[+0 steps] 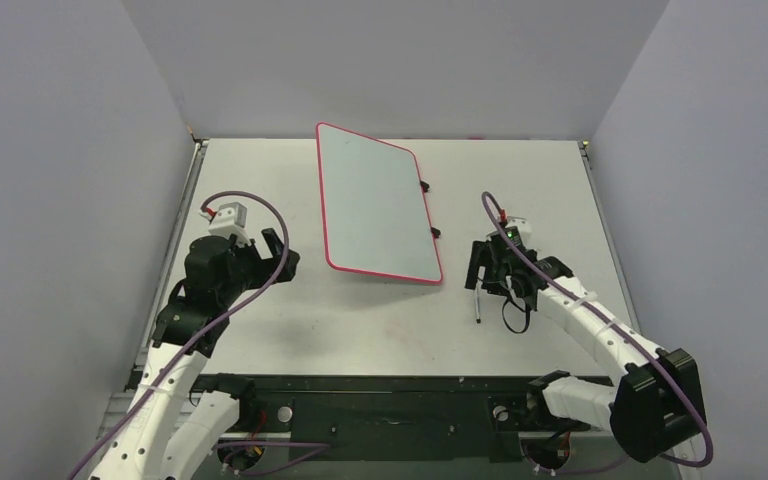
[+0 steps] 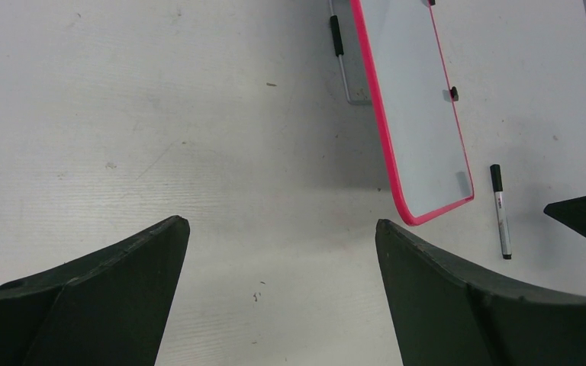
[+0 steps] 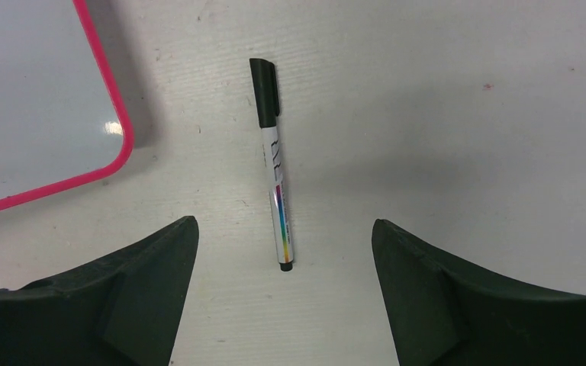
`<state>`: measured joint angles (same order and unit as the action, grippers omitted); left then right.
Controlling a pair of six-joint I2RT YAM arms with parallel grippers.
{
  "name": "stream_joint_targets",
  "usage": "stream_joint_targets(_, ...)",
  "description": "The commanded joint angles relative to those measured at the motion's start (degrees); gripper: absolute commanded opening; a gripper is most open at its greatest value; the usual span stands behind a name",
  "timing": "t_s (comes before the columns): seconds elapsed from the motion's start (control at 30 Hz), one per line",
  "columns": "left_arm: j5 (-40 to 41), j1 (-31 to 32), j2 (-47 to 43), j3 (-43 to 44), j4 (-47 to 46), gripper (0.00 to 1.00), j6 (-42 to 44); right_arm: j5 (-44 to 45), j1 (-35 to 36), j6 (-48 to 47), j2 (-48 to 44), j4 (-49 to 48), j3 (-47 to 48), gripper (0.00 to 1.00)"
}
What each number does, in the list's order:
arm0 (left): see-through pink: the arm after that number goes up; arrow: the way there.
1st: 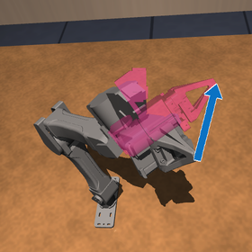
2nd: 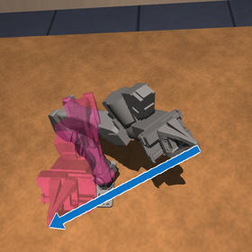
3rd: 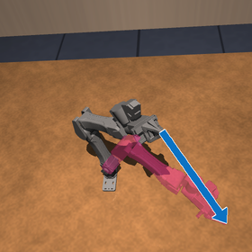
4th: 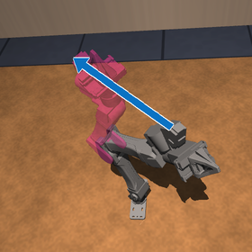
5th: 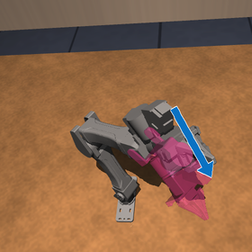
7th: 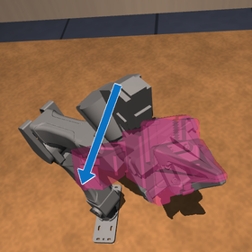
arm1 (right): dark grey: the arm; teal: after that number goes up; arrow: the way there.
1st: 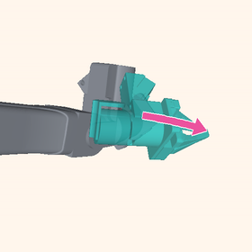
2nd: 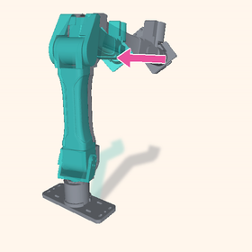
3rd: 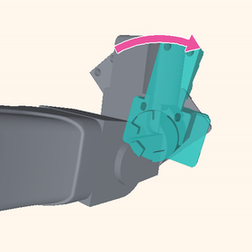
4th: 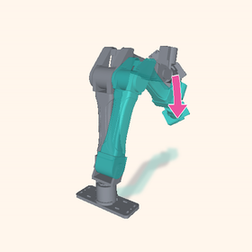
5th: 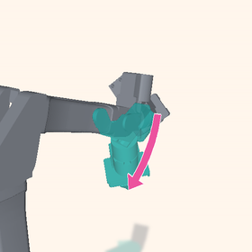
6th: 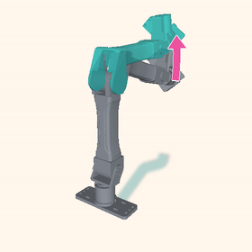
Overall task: Write a sentence on the whiteboard
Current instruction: Open the whiteboard marker at the center of the board.
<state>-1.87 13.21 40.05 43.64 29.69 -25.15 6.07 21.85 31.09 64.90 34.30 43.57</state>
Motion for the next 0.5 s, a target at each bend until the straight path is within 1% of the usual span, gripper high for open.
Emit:
stream_joint_targets(0.0,-2.7,0.5,0.1,0.0,-3.6,0.91,1.0,6.5,3.8,1.6,3.1,-0.1,-0.1,0.78)
stream_joint_targets(0.07,-3.1,0.5,0.2,-0.1,-3.9,0.90,1.0,6.9,4.7,1.5,5.1,-0.8,-0.3,0.75)
stream_joint_targets(0.13,-3.4,0.6,0.2,-0.1,-3.9,0.89,1.0,6.9,5.2,1.4,7.3,-1.4,-0.3,0.70)
stream_joint_targets(0.17,-3.4,0.6,0.3,-0.1,-3.9,0.88,1.1,6.9,5.3,1.3,8.6,-1.6,-0.4,0.65)
stream_joint_targets(0.33,-3.1,1.0,0.5,-0.1,-3.8,0.88,1.1,6.6,5.8,1.7,12.8,-3.4,-0.8,0.50)
stream_joint_targets(0.47,-2.6,1.1,0.5,-0.1,-3.7,0.87,1.1,6.0,6.0,1.7,15.8,-5.2,-1.5,0.46)
